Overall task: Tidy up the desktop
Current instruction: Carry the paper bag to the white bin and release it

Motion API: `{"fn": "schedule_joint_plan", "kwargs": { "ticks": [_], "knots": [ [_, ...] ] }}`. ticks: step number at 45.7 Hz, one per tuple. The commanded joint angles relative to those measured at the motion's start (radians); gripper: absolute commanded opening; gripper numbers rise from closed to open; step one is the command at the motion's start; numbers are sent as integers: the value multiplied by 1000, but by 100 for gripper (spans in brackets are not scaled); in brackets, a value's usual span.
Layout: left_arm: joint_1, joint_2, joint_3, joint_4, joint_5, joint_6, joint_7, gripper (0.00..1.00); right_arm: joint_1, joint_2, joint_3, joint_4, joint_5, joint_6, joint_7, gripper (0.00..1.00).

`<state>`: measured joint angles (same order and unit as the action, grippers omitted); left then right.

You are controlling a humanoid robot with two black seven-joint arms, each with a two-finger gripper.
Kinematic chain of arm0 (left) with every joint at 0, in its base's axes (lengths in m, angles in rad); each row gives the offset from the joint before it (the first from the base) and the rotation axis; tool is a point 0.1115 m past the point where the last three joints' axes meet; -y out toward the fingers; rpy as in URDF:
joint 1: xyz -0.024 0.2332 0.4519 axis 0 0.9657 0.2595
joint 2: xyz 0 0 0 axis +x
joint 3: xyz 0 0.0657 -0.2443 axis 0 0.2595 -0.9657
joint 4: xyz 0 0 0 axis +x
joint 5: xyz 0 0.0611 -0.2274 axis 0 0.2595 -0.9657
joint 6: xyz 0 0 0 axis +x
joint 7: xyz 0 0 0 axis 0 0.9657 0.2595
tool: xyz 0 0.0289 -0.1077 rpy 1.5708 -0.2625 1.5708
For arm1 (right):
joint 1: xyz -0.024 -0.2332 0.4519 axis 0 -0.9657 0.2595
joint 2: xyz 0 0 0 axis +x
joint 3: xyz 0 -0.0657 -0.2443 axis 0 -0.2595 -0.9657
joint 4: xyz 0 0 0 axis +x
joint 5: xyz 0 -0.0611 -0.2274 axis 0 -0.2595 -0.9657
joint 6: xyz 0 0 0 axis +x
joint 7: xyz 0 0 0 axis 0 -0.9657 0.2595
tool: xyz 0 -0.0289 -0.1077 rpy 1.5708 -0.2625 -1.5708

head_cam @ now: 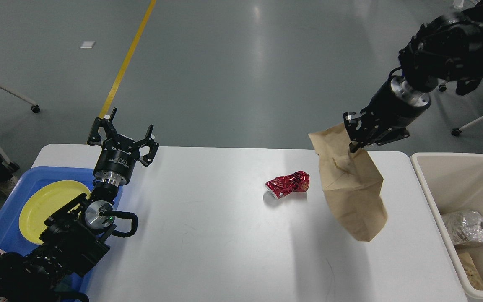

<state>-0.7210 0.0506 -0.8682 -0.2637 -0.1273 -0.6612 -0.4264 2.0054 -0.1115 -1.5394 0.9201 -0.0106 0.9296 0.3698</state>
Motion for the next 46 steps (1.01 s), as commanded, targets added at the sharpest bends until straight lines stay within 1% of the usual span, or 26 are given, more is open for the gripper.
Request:
{"fn": "schedule_joint_plan", "kwargs": {
  "ticks": [1,16,23,32,35,38,42,46],
  "knots": [
    [0,0,0,0,0,0,0,97,27,-34,-71,-52,-18,-2,0,0],
    [0,0,0,0,0,0,0,97,0,-171,-123,-176,-26,-8,-3,0],
    [0,0,0,0,0,0,0,97,-68,-253,-122,-251,-26,-31,-3,0],
    [0,0,0,0,0,0,0,97,-194,-365,-111,-391,-22,-80,-3,0],
    [0,0,0,0,0,0,0,97,-256,-405,-107,-438,-8,-121,-3,0],
    [0,0,0,0,0,0,0,97,-319,-436,-97,-480,0,-190,-3,0],
    [0,0,0,0,0,0,0,97,-385,-477,-58,-497,0,-300,-3,0],
    [0,0,0,0,0,0,0,97,-462,-531,-2,-498,3,-434,-3,0]
  ]
}}
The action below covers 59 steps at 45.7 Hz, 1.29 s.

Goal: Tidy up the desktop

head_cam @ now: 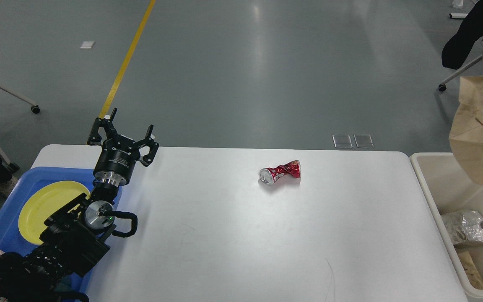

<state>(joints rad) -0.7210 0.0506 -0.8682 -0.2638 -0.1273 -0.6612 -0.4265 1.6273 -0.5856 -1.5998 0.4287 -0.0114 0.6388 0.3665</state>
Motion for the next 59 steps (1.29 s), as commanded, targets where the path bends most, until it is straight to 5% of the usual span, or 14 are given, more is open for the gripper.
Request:
{"fn": "schedule_joint_plan", "kwargs": {
  "ticks": [1,14,20,28,39,43,45,59],
  "knots": [
    [0,0,0,0,0,0,0,97,-108,-71,79,-7,4,-190,0,0],
    [0,0,0,0,0,0,0,97,-395,-149,308,-41,4,-623,5,0],
    [0,0,0,0,0,0,0,97,-558,-146,458,-91,4,-746,9,0],
    [0,0,0,0,0,0,0,97,-707,-138,653,-125,4,-800,11,0],
    [0,0,0,0,0,0,0,97,-761,-109,681,-125,4,-798,11,0],
    [0,0,0,0,0,0,0,97,-773,-105,679,-128,4,-800,11,70],
    [0,0,0,0,0,0,0,97,-773,-103,679,-133,4,-800,11,95],
    [0,0,0,0,0,0,0,97,-774,-103,673,-108,1,-780,11,100]
  ]
}}
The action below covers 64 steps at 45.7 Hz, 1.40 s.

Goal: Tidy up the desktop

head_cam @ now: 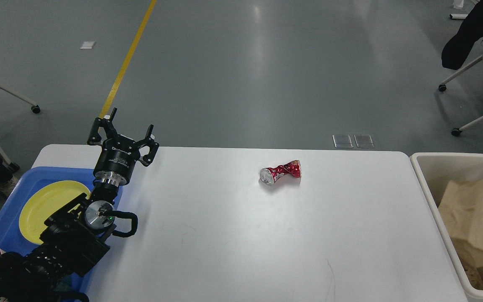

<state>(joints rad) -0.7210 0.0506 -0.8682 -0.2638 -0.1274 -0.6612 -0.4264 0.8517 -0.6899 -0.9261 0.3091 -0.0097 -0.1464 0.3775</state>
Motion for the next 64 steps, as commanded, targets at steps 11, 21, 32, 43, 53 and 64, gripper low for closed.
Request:
{"fn": "schedule_joint_plan", "kwargs": {
  "ticks": [11,21,32,43,53,64],
  "knots": [
    [0,0,0,0,0,0,0,97,79,-8,-10,90,-12,8,1,100],
    [0,0,0,0,0,0,0,97,283,-13,-8,196,-23,14,3,100],
    [0,0,0,0,0,0,0,97,565,24,3,271,-35,79,1,100],
    [0,0,0,0,0,0,0,97,846,141,6,390,-19,188,-15,100],
    [0,0,0,0,0,0,0,97,928,308,67,406,40,228,-60,100],
    [0,0,0,0,0,0,0,97,925,475,89,412,269,280,-166,100]
  ]
}}
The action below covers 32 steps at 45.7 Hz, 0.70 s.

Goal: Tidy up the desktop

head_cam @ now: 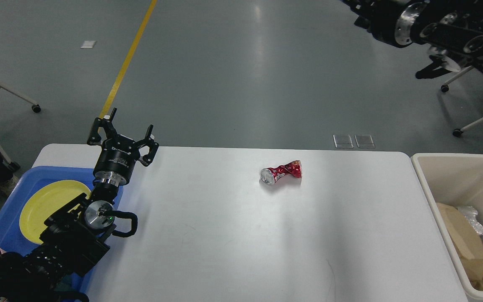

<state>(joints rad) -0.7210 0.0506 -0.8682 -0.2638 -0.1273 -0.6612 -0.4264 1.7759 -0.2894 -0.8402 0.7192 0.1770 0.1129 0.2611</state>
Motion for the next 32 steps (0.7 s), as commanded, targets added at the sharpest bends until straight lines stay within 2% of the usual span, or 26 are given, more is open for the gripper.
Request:
{"fn": "schedule_joint_plan", "kwargs": {
  "ticks": [1,6,12,32],
  "knots": [
    [0,0,0,0,0,0,0,97,0,87,3,2,88,21,-60,100],
    [0,0,0,0,0,0,0,96,0,148,3,31,91,22,-111,100],
    [0,0,0,0,0,0,0,97,-19,197,1,51,90,22,-143,100],
    [0,0,0,0,0,0,0,97,-171,299,1,54,85,17,-155,100]
  ]
}}
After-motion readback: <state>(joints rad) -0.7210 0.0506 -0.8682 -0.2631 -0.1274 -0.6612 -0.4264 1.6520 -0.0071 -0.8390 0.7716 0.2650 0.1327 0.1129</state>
